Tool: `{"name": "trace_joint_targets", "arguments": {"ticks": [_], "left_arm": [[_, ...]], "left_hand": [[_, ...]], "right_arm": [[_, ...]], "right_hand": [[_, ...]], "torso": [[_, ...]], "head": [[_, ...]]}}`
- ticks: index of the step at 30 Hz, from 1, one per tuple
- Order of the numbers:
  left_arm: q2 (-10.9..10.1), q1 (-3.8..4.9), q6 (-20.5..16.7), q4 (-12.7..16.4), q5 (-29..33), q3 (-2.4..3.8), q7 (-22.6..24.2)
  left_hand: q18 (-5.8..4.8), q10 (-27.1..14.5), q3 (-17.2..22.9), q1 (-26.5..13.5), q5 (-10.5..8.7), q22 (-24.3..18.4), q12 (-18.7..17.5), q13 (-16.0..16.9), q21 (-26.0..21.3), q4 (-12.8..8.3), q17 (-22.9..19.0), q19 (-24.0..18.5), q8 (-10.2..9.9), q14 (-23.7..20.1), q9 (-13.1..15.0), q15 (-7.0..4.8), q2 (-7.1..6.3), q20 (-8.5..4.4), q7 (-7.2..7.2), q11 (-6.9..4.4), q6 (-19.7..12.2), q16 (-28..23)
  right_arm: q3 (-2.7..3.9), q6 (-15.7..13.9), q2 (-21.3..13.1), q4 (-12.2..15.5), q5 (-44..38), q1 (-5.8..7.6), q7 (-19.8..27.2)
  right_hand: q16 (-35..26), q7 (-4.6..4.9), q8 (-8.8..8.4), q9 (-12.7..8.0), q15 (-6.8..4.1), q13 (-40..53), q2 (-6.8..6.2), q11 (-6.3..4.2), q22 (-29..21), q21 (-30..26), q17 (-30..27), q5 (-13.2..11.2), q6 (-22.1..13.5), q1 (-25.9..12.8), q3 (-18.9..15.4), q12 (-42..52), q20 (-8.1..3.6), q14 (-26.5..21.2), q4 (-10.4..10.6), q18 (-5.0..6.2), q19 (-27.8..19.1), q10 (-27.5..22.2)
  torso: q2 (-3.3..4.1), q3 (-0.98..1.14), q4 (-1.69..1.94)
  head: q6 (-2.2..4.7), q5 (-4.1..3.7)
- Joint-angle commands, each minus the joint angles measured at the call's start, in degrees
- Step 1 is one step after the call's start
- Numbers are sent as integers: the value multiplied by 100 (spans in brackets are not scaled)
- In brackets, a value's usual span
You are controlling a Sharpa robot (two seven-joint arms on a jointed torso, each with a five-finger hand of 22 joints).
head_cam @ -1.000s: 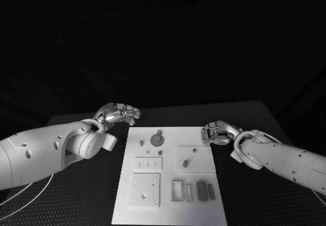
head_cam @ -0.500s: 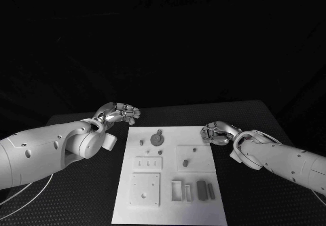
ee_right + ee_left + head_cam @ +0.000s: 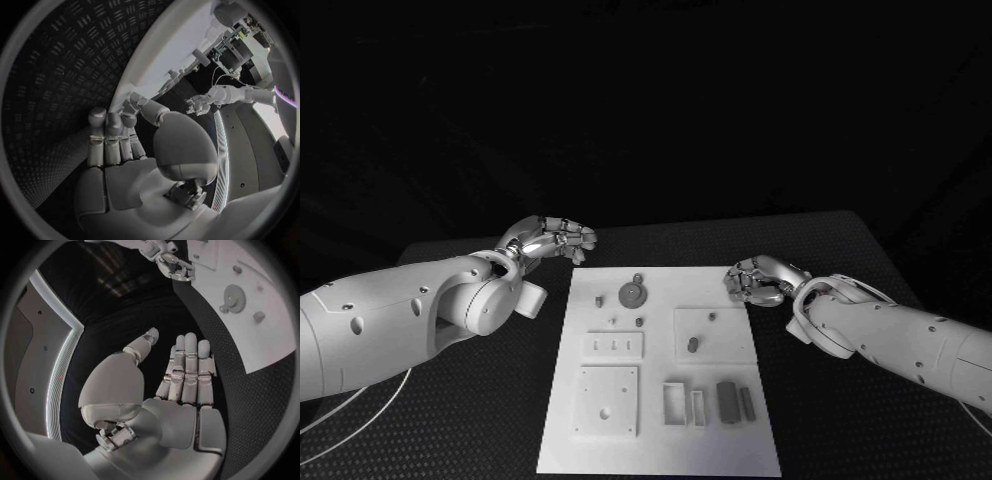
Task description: Assemble the parts on the task board
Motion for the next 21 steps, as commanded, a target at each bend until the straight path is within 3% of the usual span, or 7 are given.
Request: {"name": "trace_joint_targets", "arguments": {"ticks": [1,13,21], "left_arm": [[-1,4,28,22,-22,7,33],[-5,5,27,24,-27,7,25],[-9,5,26,28,-32,7,23]], "left_hand": [[73,-46,6,-41,-23,-7,-16,8,39,-7,-7,-23,-15,-42,7,3,-10,8,35,-1,-10,21],[74,-46,8,-39,-23,-7,-17,10,41,-6,-7,-23,-18,-42,10,3,-11,7,35,-2,-10,22],[75,-47,9,-36,-23,-8,-18,11,41,-7,-8,-24,-19,-42,11,3,-13,7,35,-3,-11,22]], "right_arm": [[1,-60,-1,11,-67,-4,17],[1,-239,-12,30,-33,-4,-72],[1,-262,-29,56,27,-5,-148]], "right_hand": [[22,-164,23,10,-60,-9,52,-201,2,40,3,-33,1120,-15,30,23,0,30,-1,273,35,-407],[40,-184,98,126,-84,-8,192,-223,-3,66,5,-34,1143,-118,48,32,-32,55,-67,273,64,-370],[66,-193,171,268,-96,18,438,-232,9,97,17,-32,1072,-245,-169,50,-64,55,-167,273,46,-383]], "torso": [[-1,1,-1],[0,3,-1],[-1,2,1]], "head": [[-11,2],[-23,-4],[-27,-10]]}}
